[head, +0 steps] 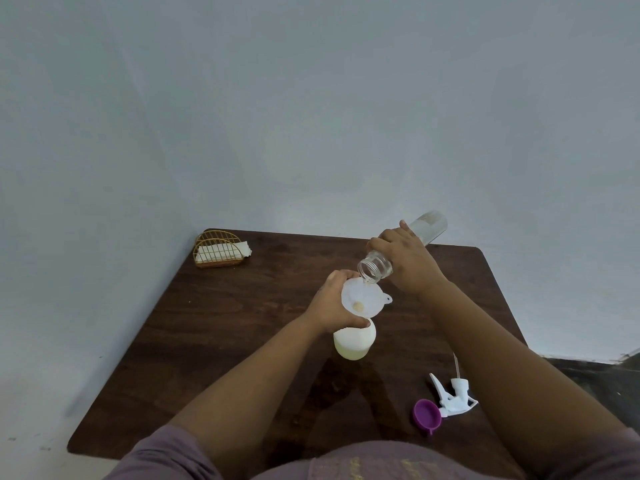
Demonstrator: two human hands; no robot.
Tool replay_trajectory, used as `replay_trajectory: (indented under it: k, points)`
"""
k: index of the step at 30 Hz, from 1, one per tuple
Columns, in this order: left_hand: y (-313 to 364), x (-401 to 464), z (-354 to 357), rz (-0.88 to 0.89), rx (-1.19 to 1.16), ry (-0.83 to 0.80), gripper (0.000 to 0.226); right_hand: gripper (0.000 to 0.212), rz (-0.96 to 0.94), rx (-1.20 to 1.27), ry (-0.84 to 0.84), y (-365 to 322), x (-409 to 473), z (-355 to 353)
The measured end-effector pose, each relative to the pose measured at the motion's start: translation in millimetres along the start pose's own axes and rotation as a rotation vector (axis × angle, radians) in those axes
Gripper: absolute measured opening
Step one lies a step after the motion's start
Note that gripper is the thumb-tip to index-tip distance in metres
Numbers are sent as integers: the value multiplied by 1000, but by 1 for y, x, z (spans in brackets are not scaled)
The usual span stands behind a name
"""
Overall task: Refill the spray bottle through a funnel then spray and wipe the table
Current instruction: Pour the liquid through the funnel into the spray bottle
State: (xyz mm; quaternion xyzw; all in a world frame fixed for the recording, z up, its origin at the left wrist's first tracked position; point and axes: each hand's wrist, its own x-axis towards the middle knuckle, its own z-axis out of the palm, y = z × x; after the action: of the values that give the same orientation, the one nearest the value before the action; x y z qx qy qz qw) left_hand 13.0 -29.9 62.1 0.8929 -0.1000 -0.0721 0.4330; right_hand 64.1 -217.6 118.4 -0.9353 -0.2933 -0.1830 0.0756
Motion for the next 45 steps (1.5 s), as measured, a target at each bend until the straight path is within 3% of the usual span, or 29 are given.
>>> replay_trajectory:
  k: [12, 23, 30, 42, 45]
  points:
    - [-1, -3, -1, -22, -59, -26, 98, 47, 43, 40, -26, 0, -6, 4]
    - [-2, -6, -2, -6, -87, -15, 93, 28, 204, 374, 28, -8, -18, -1]
    - [-3, -8, -1, -14, -101, -5, 98, 46, 363, 475, 21, -10, -34, -10]
    - [-10, -5, -11, 5, -181, -23, 106, 56, 687, 614, 106, -32, -62, -20]
    - [-13, -14, -14, 9, -90, 58, 97, 66, 757, 552, 143, -49, -73, -15]
